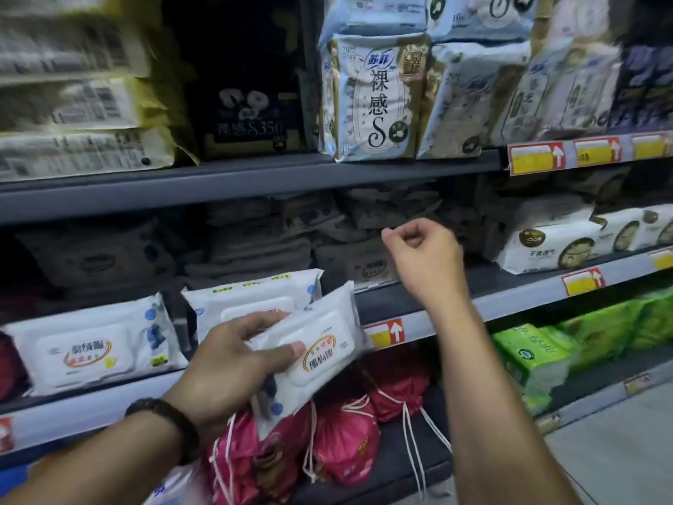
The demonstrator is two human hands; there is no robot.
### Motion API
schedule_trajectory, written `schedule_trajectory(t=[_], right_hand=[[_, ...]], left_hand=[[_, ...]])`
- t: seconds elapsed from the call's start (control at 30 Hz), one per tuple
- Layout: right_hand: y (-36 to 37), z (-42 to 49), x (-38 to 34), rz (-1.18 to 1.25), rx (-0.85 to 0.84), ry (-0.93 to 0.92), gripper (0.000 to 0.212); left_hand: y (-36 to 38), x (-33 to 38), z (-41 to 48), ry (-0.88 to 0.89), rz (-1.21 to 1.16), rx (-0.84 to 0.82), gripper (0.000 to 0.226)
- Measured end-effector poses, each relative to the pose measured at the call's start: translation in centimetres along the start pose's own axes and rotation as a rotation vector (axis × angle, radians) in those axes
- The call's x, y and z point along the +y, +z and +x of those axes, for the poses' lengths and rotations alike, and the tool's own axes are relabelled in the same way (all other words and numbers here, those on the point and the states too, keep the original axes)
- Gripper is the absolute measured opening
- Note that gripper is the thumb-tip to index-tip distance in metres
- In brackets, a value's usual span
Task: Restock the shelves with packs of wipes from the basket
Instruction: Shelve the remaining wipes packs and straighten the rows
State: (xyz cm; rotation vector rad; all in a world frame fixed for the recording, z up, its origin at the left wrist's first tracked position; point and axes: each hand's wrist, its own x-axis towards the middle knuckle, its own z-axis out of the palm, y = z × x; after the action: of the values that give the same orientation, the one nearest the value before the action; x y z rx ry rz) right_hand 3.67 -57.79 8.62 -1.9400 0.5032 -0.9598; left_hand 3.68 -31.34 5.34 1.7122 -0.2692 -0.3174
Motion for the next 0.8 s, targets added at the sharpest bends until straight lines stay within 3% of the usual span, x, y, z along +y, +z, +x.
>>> schedule_trajectory(t=[0.13, 0.23, 0.33, 0.43, 0.5, 0.57, 0.67, 0.73, 0.8], right_hand=[[-3.0, -1.9, -2.4, 0.03, -0.414, 0.084, 0.035], [-4.3, -5.1, -4.4, -0.117, -0.744, 0.367, 0.053], [-4.0, -7.7, -5.4, -0.116, -0.921, 0.425, 0.062], [-2.8, -9.1, -5.3, -0.011, -0.808, 0.295, 0.051], [-2.5, -9.1, -4.8, -0.038, -0.733, 0.191, 0.054], [-2.6, -8.9, -4.4, -0.129, -0.701, 0.084, 0.064], [-2.8, -9.3, -4.6, -0.384, -0.665, -0.182, 0.056], [-2.7, -9.3, -4.6, -0.425, -0.607, -0.244, 0.07], [-2.7, -9.1, -4.4, -0.36, -0.524, -0.145, 0.103]], left_hand=[[-0.3, -0.2, -0.6, -0.062, -0.189, -0.051, 0.032], [0.4, -0.1, -1.7, -0.088, -0.416, -0.039, 0.034], [2.2, 0.3, -2.8, -0.082, -0.535, -0.065, 0.038], [3.4, 0.8, -3.3, -0.056, -0.394, -0.11, 0.05], [3.4, 1.6, -3.4, -0.063, -0.33, -0.152, 0.052], [3.2, 2.5, -3.3, -0.068, -0.319, -0.181, 0.034], [3.5, 3.2, -2.7, -0.017, -0.241, -0.112, 0.018], [3.9, 3.3, -2.4, 0.028, -0.22, -0.029, 0.014], [4.0, 3.3, -1.8, 0.086, -0.228, 0.065, 0.015]])
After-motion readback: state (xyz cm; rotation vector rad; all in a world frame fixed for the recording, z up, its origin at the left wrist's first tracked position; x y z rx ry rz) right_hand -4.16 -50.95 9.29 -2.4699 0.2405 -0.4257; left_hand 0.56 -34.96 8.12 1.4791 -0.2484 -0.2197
